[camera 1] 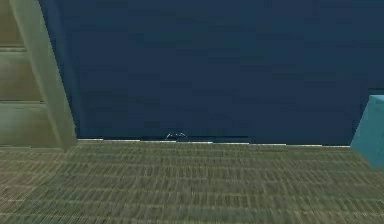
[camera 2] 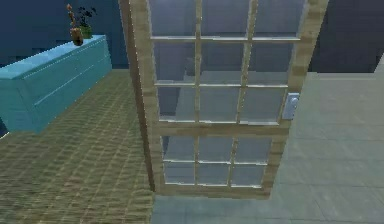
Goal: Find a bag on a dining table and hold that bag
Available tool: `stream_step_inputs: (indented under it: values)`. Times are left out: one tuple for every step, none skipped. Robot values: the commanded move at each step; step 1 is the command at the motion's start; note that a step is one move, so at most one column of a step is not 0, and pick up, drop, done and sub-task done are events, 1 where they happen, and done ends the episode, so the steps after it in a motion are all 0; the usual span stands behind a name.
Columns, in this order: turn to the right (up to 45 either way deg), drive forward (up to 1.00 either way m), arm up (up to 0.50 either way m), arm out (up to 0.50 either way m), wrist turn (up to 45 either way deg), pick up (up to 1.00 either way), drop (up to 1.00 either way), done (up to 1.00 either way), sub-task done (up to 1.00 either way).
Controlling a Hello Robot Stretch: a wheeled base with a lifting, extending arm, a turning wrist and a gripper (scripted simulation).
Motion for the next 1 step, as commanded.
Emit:
stream_step_inputs:
  values:
    - [0.0,0.5,0.0,0.0,0.0,0.0,0.0,0.0,0.0]
